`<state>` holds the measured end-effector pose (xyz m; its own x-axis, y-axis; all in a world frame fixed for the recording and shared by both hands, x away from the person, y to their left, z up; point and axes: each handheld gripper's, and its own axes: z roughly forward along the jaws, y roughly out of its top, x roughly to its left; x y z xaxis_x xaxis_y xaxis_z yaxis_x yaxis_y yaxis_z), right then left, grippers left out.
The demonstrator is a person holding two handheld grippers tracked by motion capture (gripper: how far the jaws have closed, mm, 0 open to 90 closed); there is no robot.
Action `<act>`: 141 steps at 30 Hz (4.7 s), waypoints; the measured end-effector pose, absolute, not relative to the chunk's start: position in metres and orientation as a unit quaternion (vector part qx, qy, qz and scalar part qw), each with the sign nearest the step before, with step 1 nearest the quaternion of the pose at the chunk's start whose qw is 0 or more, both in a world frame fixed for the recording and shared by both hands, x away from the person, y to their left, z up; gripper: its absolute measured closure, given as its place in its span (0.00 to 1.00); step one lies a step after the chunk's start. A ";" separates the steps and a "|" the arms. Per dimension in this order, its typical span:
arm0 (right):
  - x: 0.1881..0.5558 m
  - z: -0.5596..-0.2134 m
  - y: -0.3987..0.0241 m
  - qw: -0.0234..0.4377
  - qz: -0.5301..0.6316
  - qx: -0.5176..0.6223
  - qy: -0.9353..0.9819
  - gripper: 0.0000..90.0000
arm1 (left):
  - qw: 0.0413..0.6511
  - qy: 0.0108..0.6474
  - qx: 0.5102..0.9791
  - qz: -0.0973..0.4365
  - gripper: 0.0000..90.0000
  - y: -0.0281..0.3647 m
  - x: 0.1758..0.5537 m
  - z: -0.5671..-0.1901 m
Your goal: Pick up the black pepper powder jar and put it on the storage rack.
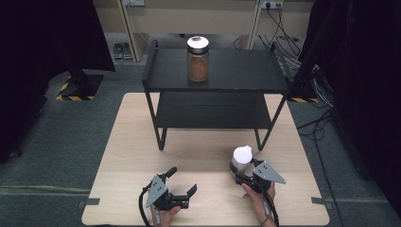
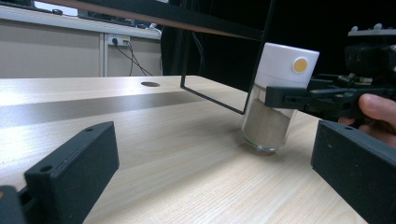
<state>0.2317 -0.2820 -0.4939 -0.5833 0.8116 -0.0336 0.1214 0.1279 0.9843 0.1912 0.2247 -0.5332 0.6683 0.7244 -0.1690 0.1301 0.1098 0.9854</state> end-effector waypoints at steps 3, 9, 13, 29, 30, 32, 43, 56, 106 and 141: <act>0.231 -0.492 -0.283 0.305 0.571 0.334 0.685 0.34 | 0.663 0.340 0.628 0.224 0.01 0.225 0.191 -0.533; 0.229 -0.488 -0.284 0.302 0.579 0.326 0.683 0.34 | 0.663 0.340 0.628 0.224 0.00 0.225 0.191 -0.533; 0.227 -0.485 -0.285 0.300 0.584 0.323 0.682 0.34 | 0.663 0.340 0.628 0.224 0.00 0.225 0.191 -0.533; 0.225 -0.478 -0.288 0.299 0.592 0.312 0.680 0.34 | 0.663 0.340 0.629 0.224 0.00 0.225 0.191 -0.533; 0.225 -0.477 -0.288 0.298 0.593 0.312 0.680 0.34 | 0.663 0.340 0.629 0.224 0.00 0.225 0.191 -0.533; 0.225 -0.476 -0.289 0.298 0.595 0.309 0.679 0.34 | 0.663 0.340 0.629 0.224 0.01 0.225 0.191 -0.533; 0.222 -0.466 -0.291 0.291 0.604 0.299 0.679 0.34 | 0.662 0.340 0.629 0.223 0.00 0.224 0.191 -0.533; 0.220 -0.460 -0.291 0.285 0.616 0.290 0.675 0.34 | 0.662 0.340 0.630 0.222 0.00 0.224 0.192 -0.533; 0.273 -0.272 -0.281 0.251 0.644 0.230 0.685 0.34 | 0.662 0.343 0.629 0.220 0.00 0.225 0.192 -0.532; 0.334 -0.190 -0.249 0.283 0.637 0.279 0.660 0.34 | 0.664 0.343 0.627 0.220 0.01 0.225 0.192 -0.533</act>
